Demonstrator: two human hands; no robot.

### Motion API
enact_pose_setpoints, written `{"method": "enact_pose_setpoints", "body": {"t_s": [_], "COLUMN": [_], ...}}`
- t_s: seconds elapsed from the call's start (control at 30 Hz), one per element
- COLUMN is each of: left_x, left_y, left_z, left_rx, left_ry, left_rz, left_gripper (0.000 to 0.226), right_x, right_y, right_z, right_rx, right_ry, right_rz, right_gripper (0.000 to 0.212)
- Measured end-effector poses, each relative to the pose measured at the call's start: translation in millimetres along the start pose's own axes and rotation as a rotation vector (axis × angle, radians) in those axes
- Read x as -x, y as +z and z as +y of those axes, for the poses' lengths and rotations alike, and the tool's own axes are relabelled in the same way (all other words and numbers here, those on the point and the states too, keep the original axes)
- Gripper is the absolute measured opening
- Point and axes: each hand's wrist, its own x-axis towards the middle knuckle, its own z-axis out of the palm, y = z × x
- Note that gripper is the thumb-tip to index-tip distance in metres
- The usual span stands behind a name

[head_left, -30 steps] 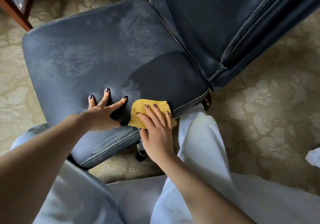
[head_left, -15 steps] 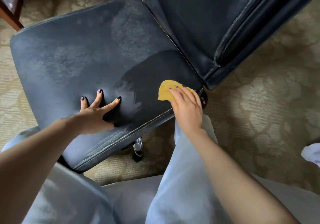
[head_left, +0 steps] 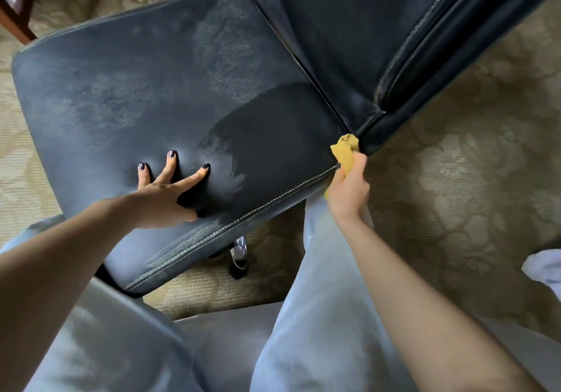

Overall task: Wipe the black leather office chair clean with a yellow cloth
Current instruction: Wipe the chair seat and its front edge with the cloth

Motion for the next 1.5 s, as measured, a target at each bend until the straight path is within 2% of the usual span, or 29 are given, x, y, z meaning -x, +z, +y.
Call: {"method": "enact_pose_setpoints", "body": {"t_s": [0.1,0.2,0.3,0.37,0.53,0.6,0.67,0.77,0.9,1.0,1.1,1.2,1.3,1.4,1.5], "left_x": [0.7,1.9,2.0,2.1,5.3,5.8,6.4,8.0,15.2,22.4,24.5,26.7,31.0,33.4,33.9], "left_y": [-1.2,-1.8,0.4,1.3,1.6,3.0,5.0,8.9,14.0,14.3,12.7,16.6,22.4,21.0,15.8], "left_z": [1.3,2.2,2.3,2.2,5.9,5.3,2.4,-5.3,-15.9,-33.5,-54.8,-64.3,-59.0,-51.8,-50.8], "left_rx": [0.006,0.011,-0.014,-0.016,-0.036,0.009,0.151,0.318,0.332,0.265,0.184,0.080,-0.156,-0.356,-0.393], "left_ry": [-0.008,-0.020,-0.014,-0.014,-0.018,-0.014,-0.009,0.016,0.096,0.127,0.028,-0.059,-0.071,-0.070,-0.052], "left_rz": [-0.005,-0.008,0.012,0.022,0.047,0.065,0.098,0.175,0.224,0.309,0.331,0.203,0.101,0.102,0.082], "left_gripper": [0.082,0.082,0.082,0.083,0.082,0.081,0.079,0.078,0.085,0.090,0.096,0.111,0.127,0.135,0.137], "right_x": [28.4,69.4,105.6,119.8,152.3,161.4,167.2,162.0,145.3,125.2,99.4,73.0,50.3,40.5,46.9], "right_y": [5.1,15.8,29.7,31.4,39.5,41.6,35.6,23.4,-1.0,-18.1,-32.7,-50.5,-62.2,-53.9,-24.1], "right_z": [-0.8,-8.1,-14.4,-21.5,-32.2,-33.2,-36.9,-40.4,-39.8,-29.8,-19.6,-15.0,-17.4,-27.6,-42.6], "right_rx": [-0.012,-0.001,0.004,-0.017,0.010,0.040,0.049,0.049,-0.088,-0.154,-0.239,-0.309,-0.312,-0.324,-0.284], "right_ry": [-0.135,-0.156,-0.295,-0.291,-0.420,-0.470,-0.474,-0.416,-0.340,-0.243,-0.177,-0.115,-0.093,-0.071,-0.119], "right_rz": [0.030,-0.052,-0.038,-0.073,-0.127,-0.195,-0.291,-0.490,-0.698,-0.767,-0.663,-0.515,-0.355,-0.198,-0.198], "right_gripper": [0.036,0.038,0.040,0.042,0.049,0.046,0.035,0.033,0.028,0.021,0.022,0.020,0.031,0.033,0.036]}}
